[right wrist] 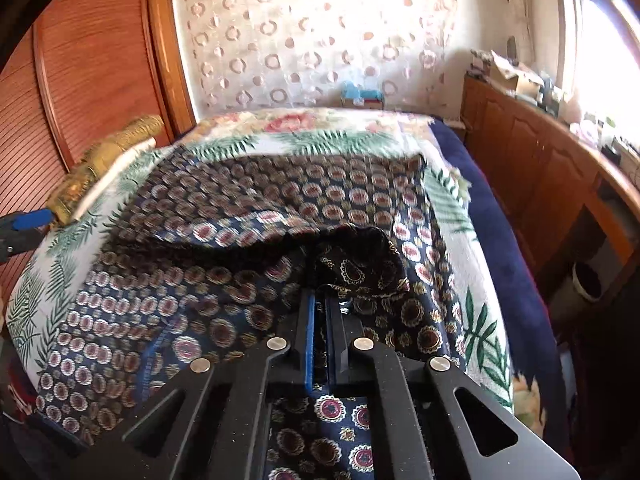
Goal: Fold small clothes
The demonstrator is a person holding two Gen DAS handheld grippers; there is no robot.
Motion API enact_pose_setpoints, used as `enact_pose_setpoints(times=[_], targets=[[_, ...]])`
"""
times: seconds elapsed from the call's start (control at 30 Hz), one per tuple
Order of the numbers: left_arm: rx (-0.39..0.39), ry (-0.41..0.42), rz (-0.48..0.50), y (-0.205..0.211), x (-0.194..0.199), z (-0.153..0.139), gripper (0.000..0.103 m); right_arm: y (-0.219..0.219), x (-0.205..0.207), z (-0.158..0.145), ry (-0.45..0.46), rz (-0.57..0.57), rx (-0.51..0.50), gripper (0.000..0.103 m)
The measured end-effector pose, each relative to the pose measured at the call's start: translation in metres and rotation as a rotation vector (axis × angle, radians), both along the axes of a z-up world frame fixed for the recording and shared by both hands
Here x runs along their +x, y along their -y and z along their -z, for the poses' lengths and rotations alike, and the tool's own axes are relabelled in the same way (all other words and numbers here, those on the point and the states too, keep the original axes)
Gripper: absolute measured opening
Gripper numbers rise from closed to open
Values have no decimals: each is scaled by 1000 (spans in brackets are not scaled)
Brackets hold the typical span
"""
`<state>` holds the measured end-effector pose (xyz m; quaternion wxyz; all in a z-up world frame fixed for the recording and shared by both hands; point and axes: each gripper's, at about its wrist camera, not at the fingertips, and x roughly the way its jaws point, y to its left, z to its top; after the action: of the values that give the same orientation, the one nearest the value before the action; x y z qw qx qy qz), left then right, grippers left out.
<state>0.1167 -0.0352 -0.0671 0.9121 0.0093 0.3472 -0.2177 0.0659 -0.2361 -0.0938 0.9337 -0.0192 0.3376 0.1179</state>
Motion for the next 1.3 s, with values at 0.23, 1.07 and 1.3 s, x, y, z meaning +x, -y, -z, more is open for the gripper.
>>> enact_pose_setpoints(times=[0.23, 1.07, 1.3], targets=[[-9, 10, -7, 1, -1, -1, 64, 9, -30, -19, 73, 2, 14, 3], [-32, 34, -22, -2, -4, -3, 64, 52, -88, -11, 8, 76, -6, 3], [-46, 72, -47, -4, -5, -8, 64, 55, -91, -6, -13, 123, -7, 3]])
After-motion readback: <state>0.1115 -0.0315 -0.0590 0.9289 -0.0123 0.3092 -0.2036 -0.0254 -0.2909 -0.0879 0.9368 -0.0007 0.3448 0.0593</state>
